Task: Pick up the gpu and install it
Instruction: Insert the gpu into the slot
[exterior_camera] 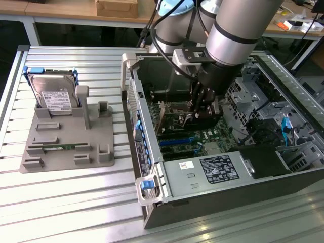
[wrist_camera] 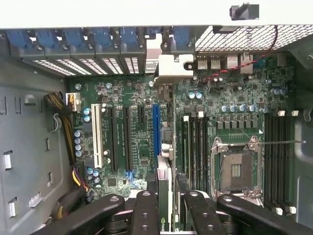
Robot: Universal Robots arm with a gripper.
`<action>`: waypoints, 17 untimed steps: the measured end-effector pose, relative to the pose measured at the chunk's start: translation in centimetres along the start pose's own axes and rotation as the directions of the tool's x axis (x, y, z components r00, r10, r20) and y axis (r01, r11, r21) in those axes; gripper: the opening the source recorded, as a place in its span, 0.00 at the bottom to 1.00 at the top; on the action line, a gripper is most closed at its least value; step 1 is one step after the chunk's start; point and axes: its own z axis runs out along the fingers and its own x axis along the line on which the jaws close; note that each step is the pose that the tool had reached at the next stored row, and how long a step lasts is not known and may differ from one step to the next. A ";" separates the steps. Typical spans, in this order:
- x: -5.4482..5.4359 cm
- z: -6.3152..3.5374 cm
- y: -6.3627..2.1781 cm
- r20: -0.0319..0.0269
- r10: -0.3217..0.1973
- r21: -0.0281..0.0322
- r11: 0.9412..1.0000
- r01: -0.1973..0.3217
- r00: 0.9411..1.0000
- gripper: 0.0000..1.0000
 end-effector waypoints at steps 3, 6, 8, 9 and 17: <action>0.2 0.11 0.44 0.000 -0.002 0.000 1.000 0.002 1.000 0.25; 0.5 0.19 0.66 0.000 -0.003 0.000 1.000 0.003 1.000 0.25; 0.7 0.26 0.72 0.000 -0.004 0.000 1.000 0.004 1.000 0.25; 0.7 0.30 0.72 0.000 -0.004 0.000 1.000 0.004 1.000 0.25; 1.2 1.23 0.89 0.000 -0.004 0.000 1.000 0.004 1.000 0.25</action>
